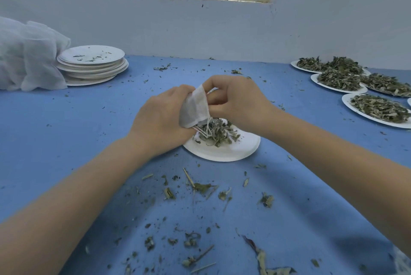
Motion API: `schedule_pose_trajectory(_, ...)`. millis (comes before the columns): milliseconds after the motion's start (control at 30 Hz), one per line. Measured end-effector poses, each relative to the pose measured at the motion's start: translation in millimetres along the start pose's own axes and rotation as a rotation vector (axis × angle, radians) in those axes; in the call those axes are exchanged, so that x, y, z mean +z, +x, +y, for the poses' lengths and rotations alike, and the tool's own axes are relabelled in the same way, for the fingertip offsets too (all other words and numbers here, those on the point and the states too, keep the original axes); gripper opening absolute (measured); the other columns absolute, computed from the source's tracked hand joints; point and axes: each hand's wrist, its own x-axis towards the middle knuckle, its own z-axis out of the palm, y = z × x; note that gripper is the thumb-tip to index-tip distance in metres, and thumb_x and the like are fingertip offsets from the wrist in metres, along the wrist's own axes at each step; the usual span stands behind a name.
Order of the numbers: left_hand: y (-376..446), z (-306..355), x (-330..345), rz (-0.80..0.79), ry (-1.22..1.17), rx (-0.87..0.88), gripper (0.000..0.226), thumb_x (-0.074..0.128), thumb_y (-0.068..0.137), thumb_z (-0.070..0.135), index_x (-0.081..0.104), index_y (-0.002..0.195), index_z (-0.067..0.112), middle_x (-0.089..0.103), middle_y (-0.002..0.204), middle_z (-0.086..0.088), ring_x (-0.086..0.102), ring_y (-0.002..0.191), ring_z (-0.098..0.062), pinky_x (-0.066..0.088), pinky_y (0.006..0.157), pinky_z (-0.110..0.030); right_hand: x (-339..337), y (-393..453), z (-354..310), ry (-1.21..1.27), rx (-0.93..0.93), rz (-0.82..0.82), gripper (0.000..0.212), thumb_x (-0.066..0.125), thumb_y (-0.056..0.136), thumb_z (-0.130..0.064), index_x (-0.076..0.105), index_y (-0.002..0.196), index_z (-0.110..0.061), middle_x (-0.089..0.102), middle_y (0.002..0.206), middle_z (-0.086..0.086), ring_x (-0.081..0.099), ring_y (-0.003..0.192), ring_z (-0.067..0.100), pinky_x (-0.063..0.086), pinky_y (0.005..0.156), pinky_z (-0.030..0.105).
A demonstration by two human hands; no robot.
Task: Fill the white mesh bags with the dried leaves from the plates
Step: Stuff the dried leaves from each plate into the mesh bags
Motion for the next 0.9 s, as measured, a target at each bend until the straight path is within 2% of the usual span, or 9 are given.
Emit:
schedule_pose_trajectory(133, 0.7, -0.8, -3.4, -0.019, -0.037, -0.039, 0.056, 0.063, 0.063, 0.031, 0.053, 0.117, 0.02, 0.05, 0.092, 0.009, 0.045, 0.079, -0.014, 0.034, 0.067, -0.028, -7.7, -0.6, 0.8, 0.096, -0.011, -0.024, 0.015, 0.067, 0.085, -0.015, 0.067, 0.083, -0.029, 0.071, 0.077, -0.015, 0.06, 0.066, -0.009, 0.04, 0.062, 0.004)
schedule_pose_trajectory(233, 1.1, -3.8, -4.8, -0.001, -0.048, -0.055, 0.053, 0.066, 0.064, 0.027, 0.053, 0.115, 0.02, 0.049, 0.092, 0.01, 0.046, 0.08, -0.015, 0.037, 0.068, -0.029, -17.2, -1.3, 7.4, 0.145, -0.009, 0.08, 0.017, 0.067, 0.086, -0.017, 0.069, 0.08, -0.033, 0.069, 0.075, -0.021, 0.059, 0.07, -0.01, 0.045, 0.065, 0.007)
schedule_pose_trajectory(300, 0.8, -4.3, -4.5, -0.002, -0.052, -0.055, 0.053, 0.066, 0.064, 0.028, 0.053, 0.115, 0.02, 0.049, 0.093, 0.011, 0.045, 0.082, -0.015, 0.037, 0.069, -0.03, -18.0, -0.5, 12.6, 0.153, 0.088, 0.129, 0.015, 0.061, 0.091, -0.02, 0.068, 0.089, -0.033, 0.066, 0.086, -0.016, 0.059, 0.073, -0.006, 0.051, 0.068, 0.012)
schedule_pose_trajectory(367, 0.6, -4.0, -4.4, -0.002, -0.056, -0.055, 0.055, 0.063, 0.063, 0.03, 0.052, 0.116, 0.02, 0.048, 0.093, 0.011, 0.045, 0.082, -0.014, 0.036, 0.07, -0.029, -16.9, -0.4, 15.7, 0.24, 0.237, 0.058, 0.019, 0.053, 0.095, -0.022, 0.063, 0.108, -0.032, 0.061, 0.104, -0.007, 0.061, 0.085, 0.003, 0.055, 0.076, 0.018)
schedule_pose_trajectory(433, 0.6, -4.2, -4.0, 0.005, -0.045, -0.056, 0.054, 0.066, 0.066, 0.025, 0.052, 0.117, 0.02, 0.049, 0.094, 0.01, 0.044, 0.082, -0.014, 0.034, 0.07, -0.028, -16.3, -2.0, 16.2, 0.472, 0.346, -0.089, 0.031, 0.05, 0.095, -0.017, 0.056, 0.123, -0.027, 0.058, 0.115, 0.002, 0.065, 0.092, 0.017, 0.056, 0.084, 0.029)
schedule_pose_trajectory(533, 0.8, -5.4, -3.4, 0.014, -0.026, -0.069, 0.053, 0.069, 0.069, 0.02, 0.051, 0.119, 0.018, 0.057, 0.102, 0.002, 0.049, 0.085, -0.019, 0.037, 0.071, -0.029, -15.4, -6.8, 12.7, 0.738, 0.325, -0.175, 0.039, 0.055, 0.09, -0.004, 0.053, 0.128, -0.014, 0.064, 0.108, 0.009, 0.07, 0.082, 0.022, 0.056, 0.076, 0.026)
schedule_pose_trajectory(667, 1.0, -5.7, -2.7, 0.005, -0.019, -0.076, 0.053, 0.068, 0.069, 0.021, 0.051, 0.119, 0.019, 0.059, 0.106, 0.001, 0.053, 0.089, -0.022, 0.038, 0.072, -0.029, -14.1, -7.9, 11.1, 0.453, 0.214, -0.001, 0.028, 0.071, 0.08, -0.004, 0.067, 0.106, -0.014, 0.072, 0.095, 0.002, 0.071, 0.079, 0.012, 0.053, 0.074, 0.014)
schedule_pose_trajectory(800, -0.5, -2.0, -3.6, -0.005, -0.032, -0.026, 0.05, 0.066, 0.068, 0.026, 0.054, 0.116, 0.019, 0.06, 0.101, 0.002, 0.055, 0.087, -0.023, 0.04, 0.069, -0.03, -12.6, -7.4, 9.4, 0.253, 0.137, 0.121, 0.014, 0.079, 0.073, -0.012, 0.074, 0.082, -0.022, 0.073, 0.075, -0.006, 0.07, 0.074, 0.007, 0.051, 0.077, 0.016)
schedule_pose_trajectory(900, -1.0, 0.6, -2.1, -0.004, -0.014, 0.013, 0.051, 0.072, 0.069, 0.025, 0.055, 0.116, 0.018, 0.061, 0.101, 0.002, 0.055, 0.087, -0.023, 0.034, 0.067, -0.027, -4.4, -6.4, 4.7, 0.033, 0.021, 0.117, 0.013, 0.076, 0.075, -0.013, 0.075, 0.076, -0.026, 0.071, 0.068, -0.012, 0.063, 0.062, -0.003, 0.045, 0.06, 0.012)
